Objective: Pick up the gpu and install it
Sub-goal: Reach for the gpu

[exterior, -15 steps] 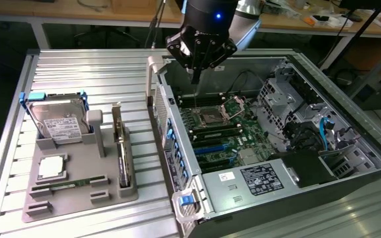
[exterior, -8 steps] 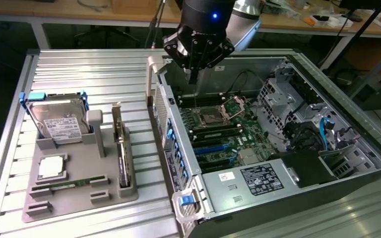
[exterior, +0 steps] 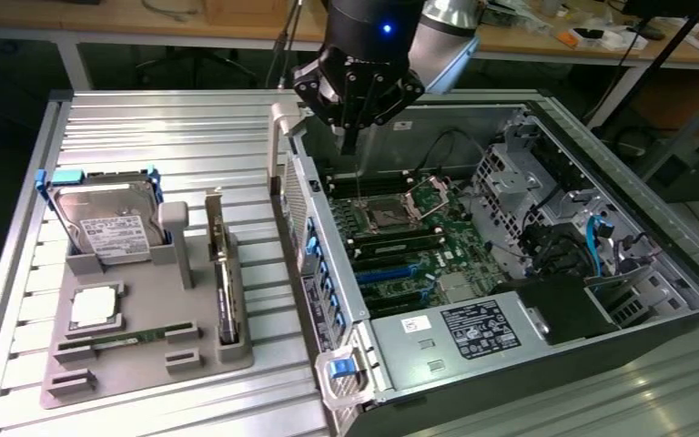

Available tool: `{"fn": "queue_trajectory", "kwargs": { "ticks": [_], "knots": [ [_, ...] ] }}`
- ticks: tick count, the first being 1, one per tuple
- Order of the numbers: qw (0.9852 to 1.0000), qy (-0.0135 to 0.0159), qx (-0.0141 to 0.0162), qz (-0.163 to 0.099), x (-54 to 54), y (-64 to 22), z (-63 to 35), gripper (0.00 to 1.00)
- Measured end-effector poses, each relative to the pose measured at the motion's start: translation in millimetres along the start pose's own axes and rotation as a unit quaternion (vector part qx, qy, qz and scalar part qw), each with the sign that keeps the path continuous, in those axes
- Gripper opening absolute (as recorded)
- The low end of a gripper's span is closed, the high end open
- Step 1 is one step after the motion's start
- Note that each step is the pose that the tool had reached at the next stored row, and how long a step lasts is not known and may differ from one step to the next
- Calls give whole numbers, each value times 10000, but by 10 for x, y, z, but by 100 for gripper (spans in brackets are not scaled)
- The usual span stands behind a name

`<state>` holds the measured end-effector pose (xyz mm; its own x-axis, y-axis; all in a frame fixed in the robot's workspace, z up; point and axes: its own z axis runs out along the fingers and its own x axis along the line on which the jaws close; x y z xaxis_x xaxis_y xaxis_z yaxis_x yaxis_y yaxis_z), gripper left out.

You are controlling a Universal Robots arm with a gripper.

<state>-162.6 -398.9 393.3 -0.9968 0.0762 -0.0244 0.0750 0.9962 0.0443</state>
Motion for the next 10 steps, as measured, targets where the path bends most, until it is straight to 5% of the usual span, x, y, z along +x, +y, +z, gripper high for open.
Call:
{"fn": "queue_trajectory", "kwargs": {
  "ticks": [10],
  "knots": [
    [10000,0,0,0,65,-5,-2,11]
  ]
}}
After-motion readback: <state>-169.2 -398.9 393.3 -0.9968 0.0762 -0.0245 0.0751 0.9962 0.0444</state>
